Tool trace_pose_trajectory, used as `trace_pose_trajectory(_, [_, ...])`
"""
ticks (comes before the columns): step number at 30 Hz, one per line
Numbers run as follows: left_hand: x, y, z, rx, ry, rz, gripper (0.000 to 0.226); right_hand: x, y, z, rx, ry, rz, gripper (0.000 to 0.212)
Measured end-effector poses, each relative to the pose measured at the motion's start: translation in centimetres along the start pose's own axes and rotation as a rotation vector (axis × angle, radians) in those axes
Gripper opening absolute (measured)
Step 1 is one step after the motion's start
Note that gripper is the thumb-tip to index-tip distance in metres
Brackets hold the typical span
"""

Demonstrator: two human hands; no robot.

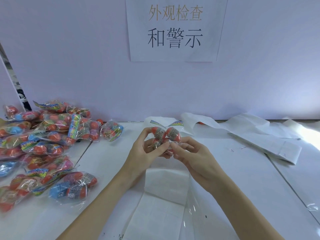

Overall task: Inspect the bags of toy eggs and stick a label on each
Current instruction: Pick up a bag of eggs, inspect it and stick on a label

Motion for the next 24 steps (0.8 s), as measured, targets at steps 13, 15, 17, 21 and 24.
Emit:
trace_pose_trajectory(13, [-0.1, -0.09, -0.48, 0.032, -0.022, -0.002, 0.032, 0.62, 0.14, -0.44, 0.123, -0.178, 0.045, 0.009])
trace_pose_trajectory(15, [-0.13, -0.14, -0.67, 0.028, -0.032, -0.002, 0.032, 0.63, 0.13, -0.67, 0.187, -0.281, 0.049, 0.012])
trace_pose_trajectory(17, [-0.39, -0.14, -0.78, 0.04, -0.043, -0.023, 0.031, 0.5, -0.06, -0.58, 0.166, -0.276, 0.065, 0.013])
trace_pose_trajectory(21, [-0.51, 0.06, -0.81, 0.056, -0.162, -0.059, 0.028, 0.43, -0.04, 0.04, -0.004, 0.118, 0.077, 0.025])
trace_pose_trajectory(24, [-0.14, 0.4, -0.98, 0.069, -0.234, -0.029, 0.022, 0.22, -0.07, -0.07, -0.009, 0.199, 0.066, 0.028])
Point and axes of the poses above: each hand's wrist, its own y-axis away from the middle knuckle, its own x-axis out of the palm, z = x × y, the point moved 8 cm from there along -y, towards the middle knuckle, and after that the axes turned 7 degrees about -x, right-handed, at the moved point
